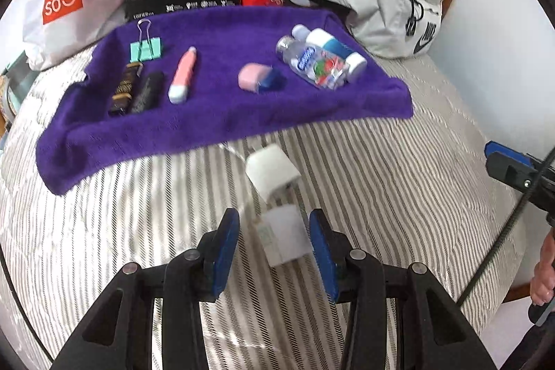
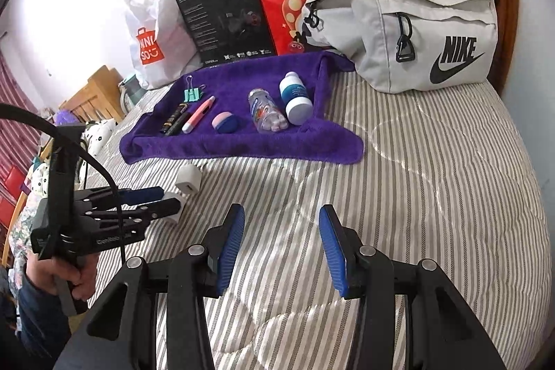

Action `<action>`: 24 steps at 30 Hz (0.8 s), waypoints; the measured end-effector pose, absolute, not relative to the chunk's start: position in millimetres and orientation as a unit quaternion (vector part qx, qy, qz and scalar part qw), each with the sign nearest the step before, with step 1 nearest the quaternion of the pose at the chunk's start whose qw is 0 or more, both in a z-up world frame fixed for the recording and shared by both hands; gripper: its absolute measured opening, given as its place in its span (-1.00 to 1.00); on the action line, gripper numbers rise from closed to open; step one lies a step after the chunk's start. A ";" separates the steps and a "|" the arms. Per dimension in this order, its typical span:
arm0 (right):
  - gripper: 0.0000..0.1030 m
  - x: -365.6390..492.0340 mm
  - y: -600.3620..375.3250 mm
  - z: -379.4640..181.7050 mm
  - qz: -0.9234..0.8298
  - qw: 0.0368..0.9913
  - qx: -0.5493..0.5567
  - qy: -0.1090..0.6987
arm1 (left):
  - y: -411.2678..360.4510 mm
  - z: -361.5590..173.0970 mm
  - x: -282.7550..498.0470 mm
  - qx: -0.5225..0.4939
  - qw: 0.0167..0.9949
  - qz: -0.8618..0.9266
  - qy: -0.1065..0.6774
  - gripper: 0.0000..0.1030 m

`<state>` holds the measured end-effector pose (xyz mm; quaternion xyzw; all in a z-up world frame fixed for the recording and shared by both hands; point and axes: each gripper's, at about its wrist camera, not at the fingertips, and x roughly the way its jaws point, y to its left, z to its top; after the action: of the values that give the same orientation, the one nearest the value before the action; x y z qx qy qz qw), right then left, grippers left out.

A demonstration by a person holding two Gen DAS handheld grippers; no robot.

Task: Organize rigid objects
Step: 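Grasp the white tape roll with the left gripper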

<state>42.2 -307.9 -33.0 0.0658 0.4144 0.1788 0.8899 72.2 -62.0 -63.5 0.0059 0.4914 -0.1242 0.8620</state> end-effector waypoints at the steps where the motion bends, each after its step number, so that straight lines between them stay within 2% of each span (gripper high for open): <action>1: -0.12 41.1 -307.4 -33.9 0.180 0.890 0.065 0.415 | -63.8 -66.1 71.8 0.007 0.861 -0.124 0.494 -0.22; 3: -0.12 39.5 -305.8 -36.3 0.183 0.888 0.065 0.417 | -67.0 -71.7 72.1 0.008 0.858 -0.122 0.499 -0.23; 6: -0.12 38.7 -303.1 -39.2 0.186 0.886 0.060 0.420 | -69.5 -76.0 71.9 0.022 0.859 -0.113 0.499 -0.40; 24: -0.09 49.2 -273.2 -50.1 0.210 0.873 0.049 0.436 | -55.7 -72.4 76.8 0.031 0.865 -0.112 0.488 -0.41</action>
<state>49.2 -273.2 -50.1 0.0491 0.4364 0.2101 0.8735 76.8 -55.7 -72.4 0.0311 0.4884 -0.1121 0.8649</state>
